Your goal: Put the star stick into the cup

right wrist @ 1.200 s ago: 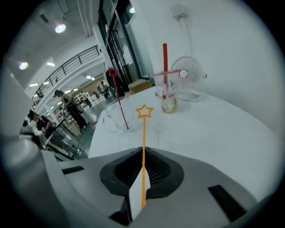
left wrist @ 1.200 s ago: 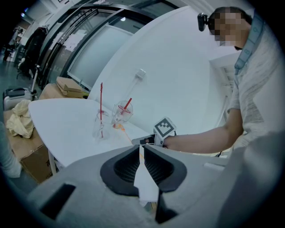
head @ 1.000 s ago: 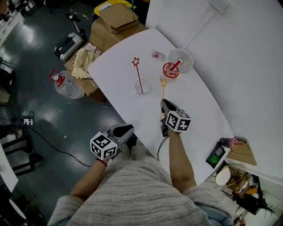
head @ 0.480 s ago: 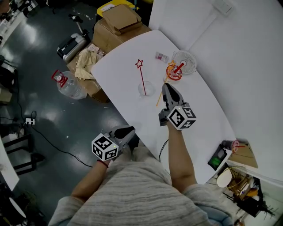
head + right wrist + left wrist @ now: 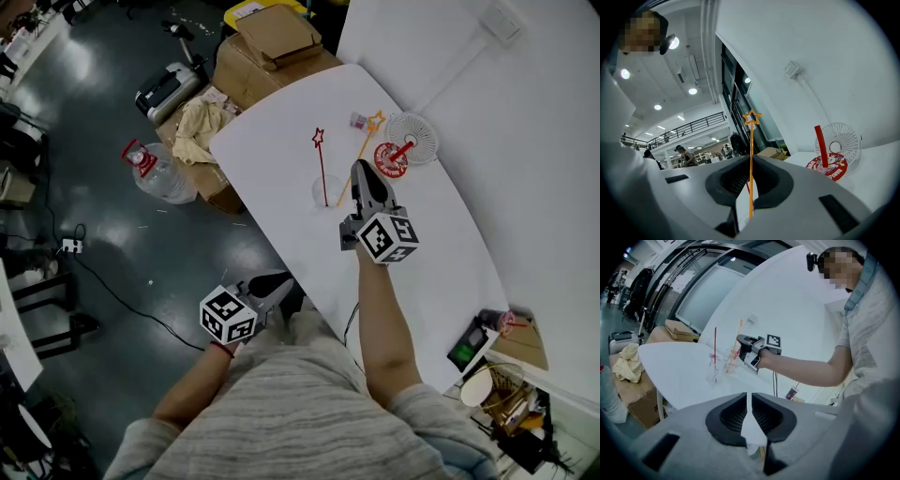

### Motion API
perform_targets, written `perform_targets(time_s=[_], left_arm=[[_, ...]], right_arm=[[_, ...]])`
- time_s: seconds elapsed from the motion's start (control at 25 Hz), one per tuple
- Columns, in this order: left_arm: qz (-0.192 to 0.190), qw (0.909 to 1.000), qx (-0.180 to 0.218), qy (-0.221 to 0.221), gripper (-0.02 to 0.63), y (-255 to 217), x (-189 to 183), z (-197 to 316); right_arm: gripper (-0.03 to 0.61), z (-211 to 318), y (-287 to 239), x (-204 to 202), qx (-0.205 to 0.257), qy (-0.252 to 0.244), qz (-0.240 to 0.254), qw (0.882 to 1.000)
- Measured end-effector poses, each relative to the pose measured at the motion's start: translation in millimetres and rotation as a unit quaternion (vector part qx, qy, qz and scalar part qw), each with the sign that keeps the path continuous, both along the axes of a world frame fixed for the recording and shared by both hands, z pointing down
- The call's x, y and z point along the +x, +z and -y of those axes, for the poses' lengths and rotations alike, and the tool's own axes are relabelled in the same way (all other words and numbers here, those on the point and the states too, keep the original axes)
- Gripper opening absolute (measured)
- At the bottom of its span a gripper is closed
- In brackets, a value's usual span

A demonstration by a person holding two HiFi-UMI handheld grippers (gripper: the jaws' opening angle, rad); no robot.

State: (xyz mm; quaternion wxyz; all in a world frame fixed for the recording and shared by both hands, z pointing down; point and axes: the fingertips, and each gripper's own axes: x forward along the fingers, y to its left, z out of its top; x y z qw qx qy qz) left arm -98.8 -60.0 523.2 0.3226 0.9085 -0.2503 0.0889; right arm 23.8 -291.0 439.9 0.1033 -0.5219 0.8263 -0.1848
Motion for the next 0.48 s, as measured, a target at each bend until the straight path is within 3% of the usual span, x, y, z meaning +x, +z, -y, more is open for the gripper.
perform_targets(time_s=[0.48], left_arm=[[0.002, 0.9998, -0.010, -0.017, 0.026, 4.7, -23.3, 5.0]], right_arm=[[0.020, 7.8, 37.2, -15.1, -0.024, 0.000, -0.049, 0.999]])
